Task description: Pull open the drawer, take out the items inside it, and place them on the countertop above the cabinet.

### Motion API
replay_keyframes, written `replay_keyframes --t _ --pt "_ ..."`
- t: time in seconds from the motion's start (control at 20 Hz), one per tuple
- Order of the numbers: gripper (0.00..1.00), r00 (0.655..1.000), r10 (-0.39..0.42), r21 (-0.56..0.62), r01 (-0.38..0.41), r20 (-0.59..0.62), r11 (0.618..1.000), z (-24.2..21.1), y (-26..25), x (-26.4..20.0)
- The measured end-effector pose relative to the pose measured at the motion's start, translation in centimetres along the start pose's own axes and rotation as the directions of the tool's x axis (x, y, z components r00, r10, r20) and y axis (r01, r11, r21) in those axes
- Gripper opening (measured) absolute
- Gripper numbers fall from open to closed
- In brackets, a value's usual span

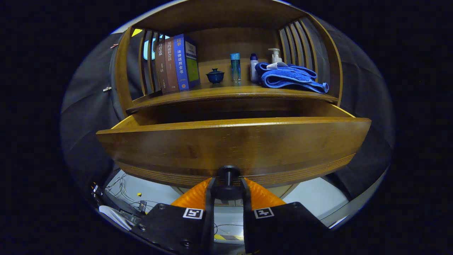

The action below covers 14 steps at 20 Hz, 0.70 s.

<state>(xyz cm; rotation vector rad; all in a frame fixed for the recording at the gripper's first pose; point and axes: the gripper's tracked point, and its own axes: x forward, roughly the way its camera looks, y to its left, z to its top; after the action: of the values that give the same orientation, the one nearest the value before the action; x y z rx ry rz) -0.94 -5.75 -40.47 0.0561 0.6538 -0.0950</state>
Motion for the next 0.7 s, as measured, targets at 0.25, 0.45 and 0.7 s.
replay_keyframes --t 0.25,0.45,0.7 --pt "0.37 1.000 -0.005 0.007 0.005 -0.017 1.000 -1.5 0.0 -2.6" --pt "0.37 0.999 0.000 0.007 0.000 -0.032 1.000 -2.5 0.2 -4.2" --pt "0.37 0.998 0.001 0.020 0.000 -0.057 1.000 -3.3 0.2 -3.9"
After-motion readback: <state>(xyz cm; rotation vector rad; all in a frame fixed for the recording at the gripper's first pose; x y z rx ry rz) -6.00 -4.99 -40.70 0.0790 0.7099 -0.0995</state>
